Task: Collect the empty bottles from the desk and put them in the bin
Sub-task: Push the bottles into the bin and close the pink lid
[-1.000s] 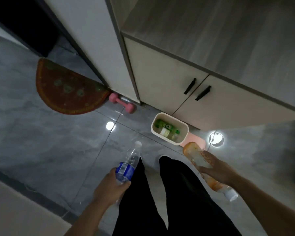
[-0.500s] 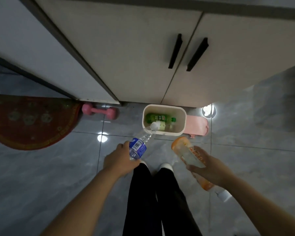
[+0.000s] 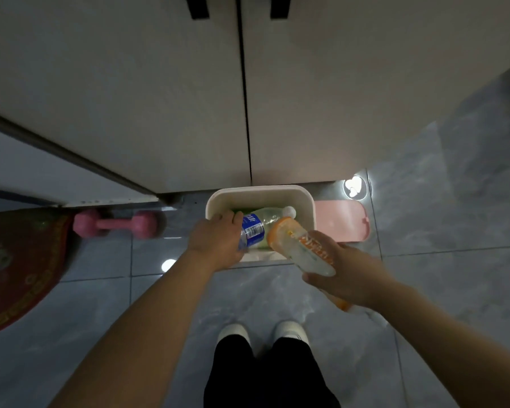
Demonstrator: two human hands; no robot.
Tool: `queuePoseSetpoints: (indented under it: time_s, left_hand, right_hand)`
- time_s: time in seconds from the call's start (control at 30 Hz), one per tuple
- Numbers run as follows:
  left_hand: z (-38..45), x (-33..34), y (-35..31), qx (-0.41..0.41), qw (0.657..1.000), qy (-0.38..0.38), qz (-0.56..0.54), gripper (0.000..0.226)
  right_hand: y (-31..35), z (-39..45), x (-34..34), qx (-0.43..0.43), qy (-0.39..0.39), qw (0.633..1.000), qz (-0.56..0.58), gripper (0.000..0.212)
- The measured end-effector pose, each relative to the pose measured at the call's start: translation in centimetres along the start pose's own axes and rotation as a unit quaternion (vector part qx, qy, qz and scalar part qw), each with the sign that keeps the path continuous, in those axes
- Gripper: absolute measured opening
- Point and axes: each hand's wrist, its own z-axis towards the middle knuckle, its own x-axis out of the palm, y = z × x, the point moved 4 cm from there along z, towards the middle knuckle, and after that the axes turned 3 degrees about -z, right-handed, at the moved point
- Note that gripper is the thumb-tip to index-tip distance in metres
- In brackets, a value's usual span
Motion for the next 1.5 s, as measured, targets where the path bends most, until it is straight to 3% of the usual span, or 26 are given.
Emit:
queuePoseSetpoints:
  time_s: [0.27,0.47,0.53,0.63,0.8,1.03,1.27,1.43,1.5]
  left_hand:
    - [7.3,5.1,-0.5,0.064,0.996,-0.017,0.063,0.068]
    - [9.6,6.9,0.3,0.081,0.991,-0.054,0.097,0.082]
    - [9.7,7.4,0.5,0.086,0.99,-0.047,0.104,0.074]
    - [9.0,7.9,1.3,0.049,0.996,-0.051,0.051,0.054]
    - [6.4,7.2,2.4,-0.02,0.992,-0.083,-0.091,0.051]
    - [3.8,7.6,2.9,-0.053,0.98,-0.072,-0.179,0.046]
    - [3.0,7.8,2.4,-0.07,0.972,-0.068,-0.212,0.055]
    - [2.7,8.1,2.4,-0.075,0.973,-0.057,-0.211,0.056]
    - [2.6,8.2,2.2,-0.073,0.972,-0.057,-0.216,0.055]
  right_hand:
    - [-0.7,6.0,1.1,-0.053,-0.046,0.985,-0.157,0.086]
    - [1.0,9.3,1.8,-0.088,-0.049,0.969,-0.227,0.079]
    - [1.4,10.1,2.0,-0.09,-0.05,0.965,-0.242,0.079]
    - [2.2,11.1,2.3,-0.086,-0.047,0.962,-0.253,0.081]
    - [3.2,12.5,3.4,-0.091,-0.022,0.957,-0.275,0.081]
    - [4.6,15.0,5.7,-0.122,0.012,0.938,-0.324,0.078]
    - [5.9,14.8,5.8,-0.204,-0.057,0.921,-0.327,0.083]
    - [5.4,14.1,5.2,-0.176,-0.069,0.947,-0.262,0.052]
    - [4.8,13.7,4.9,-0.161,-0.071,0.96,-0.216,0.05]
